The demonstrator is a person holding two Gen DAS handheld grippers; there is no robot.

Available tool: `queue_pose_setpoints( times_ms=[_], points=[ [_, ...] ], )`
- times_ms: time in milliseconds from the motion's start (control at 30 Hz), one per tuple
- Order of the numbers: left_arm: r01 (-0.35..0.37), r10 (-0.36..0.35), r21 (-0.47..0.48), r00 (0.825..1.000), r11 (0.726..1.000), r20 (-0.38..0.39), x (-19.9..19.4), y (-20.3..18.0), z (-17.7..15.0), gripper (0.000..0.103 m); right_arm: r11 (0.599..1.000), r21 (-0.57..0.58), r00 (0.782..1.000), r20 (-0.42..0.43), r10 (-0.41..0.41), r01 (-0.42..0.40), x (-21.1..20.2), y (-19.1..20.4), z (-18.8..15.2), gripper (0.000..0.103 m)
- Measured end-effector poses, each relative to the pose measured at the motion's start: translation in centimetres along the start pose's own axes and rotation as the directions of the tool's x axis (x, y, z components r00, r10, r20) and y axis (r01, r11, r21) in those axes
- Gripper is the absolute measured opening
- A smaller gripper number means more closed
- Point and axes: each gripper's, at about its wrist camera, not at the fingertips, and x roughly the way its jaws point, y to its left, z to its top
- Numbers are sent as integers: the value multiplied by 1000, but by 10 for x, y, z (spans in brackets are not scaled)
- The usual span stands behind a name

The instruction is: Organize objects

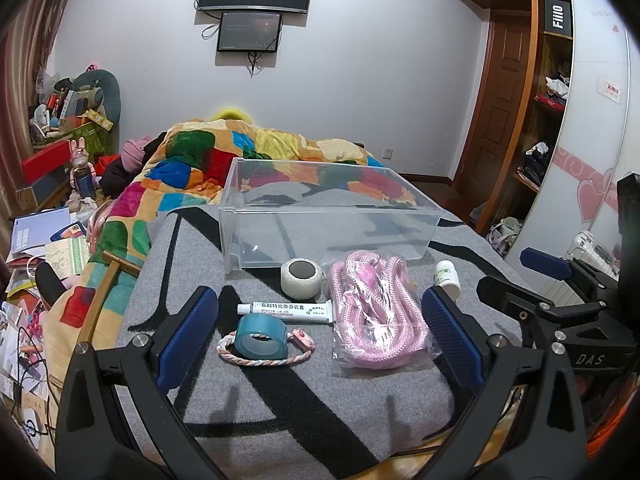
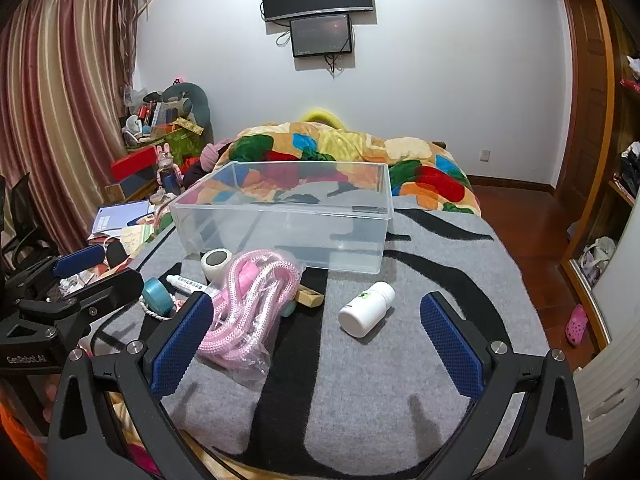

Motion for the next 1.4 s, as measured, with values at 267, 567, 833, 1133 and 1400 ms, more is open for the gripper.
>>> queue_pose_setpoints(
  times_ms=[267,567,833,1133,1400],
  points=[
    [0,0,0,1000,1000,-3,1,0,0,103,1000,10,1000,-8,1,-1,2,0,-1,103],
    [0,0,-1,1000,1000,-3,1,0,0,103,1000,13,1000,-11,1,0,3,-1,0,103],
    [2,-2,-3,1000,1000,-4,1,0,1,103,1000,12,1000,-12,-2,2,4,-1,-1,103],
    [5,-5,0,1000,1000,0,-1,-1,2,103,1000,14,1000,-12,-3,3,4,-1,-1,103],
    [5,-5,-3,1000,1000,0,-2,-1,2,103,1000,15,1000,-13,-2,2,4,-1,-1,103]
  ],
)
